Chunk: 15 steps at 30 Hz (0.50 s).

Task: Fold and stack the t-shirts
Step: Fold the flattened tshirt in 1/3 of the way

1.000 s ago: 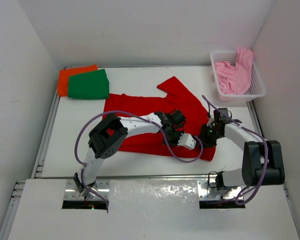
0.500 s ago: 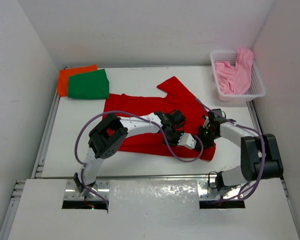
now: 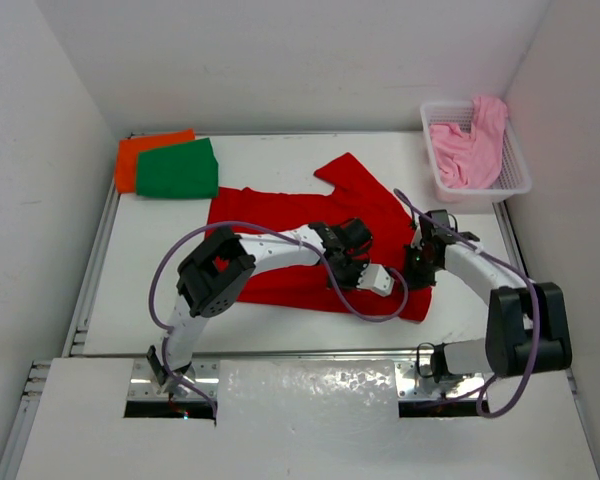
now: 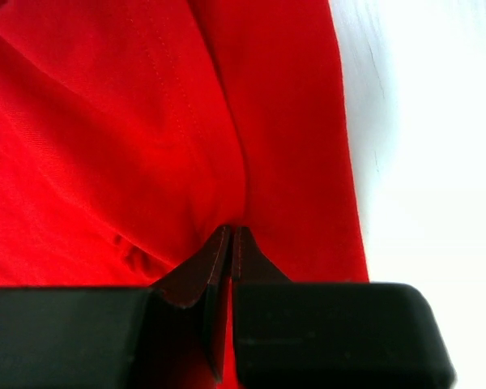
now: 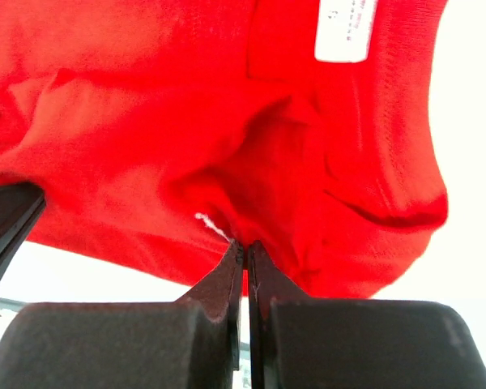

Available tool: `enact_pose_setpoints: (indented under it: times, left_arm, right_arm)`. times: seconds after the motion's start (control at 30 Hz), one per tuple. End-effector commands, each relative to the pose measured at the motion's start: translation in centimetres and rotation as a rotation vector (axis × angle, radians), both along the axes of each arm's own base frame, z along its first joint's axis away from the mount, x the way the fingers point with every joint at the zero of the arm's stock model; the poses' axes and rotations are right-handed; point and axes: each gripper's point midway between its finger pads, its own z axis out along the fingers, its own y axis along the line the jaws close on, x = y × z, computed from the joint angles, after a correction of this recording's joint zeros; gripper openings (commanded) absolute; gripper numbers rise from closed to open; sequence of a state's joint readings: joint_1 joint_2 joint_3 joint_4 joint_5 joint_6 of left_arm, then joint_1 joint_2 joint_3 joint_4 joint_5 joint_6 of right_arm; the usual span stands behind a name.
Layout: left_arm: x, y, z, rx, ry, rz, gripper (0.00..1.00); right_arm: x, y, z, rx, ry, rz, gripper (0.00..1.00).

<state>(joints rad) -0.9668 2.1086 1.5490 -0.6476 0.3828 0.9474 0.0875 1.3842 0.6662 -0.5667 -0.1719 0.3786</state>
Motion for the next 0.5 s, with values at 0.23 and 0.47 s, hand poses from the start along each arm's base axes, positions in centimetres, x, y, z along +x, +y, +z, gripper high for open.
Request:
enact_pose_setpoints:
  times: [0.23,0.47]
  left_arm:
    - [0.1,-2.5,7.2,-0.164,0.033,-0.011,0.00]
    - [-2.3,-2.2,5.3,-0.154,0.113,-0.023,0.00]
  right_arm:
    - [-3.6,-1.9,2.4,-0.077,0.027,0.030,0.00]
    - [-5.6,-2.2,1.1,-0.065,0.069,0.010,0.00]
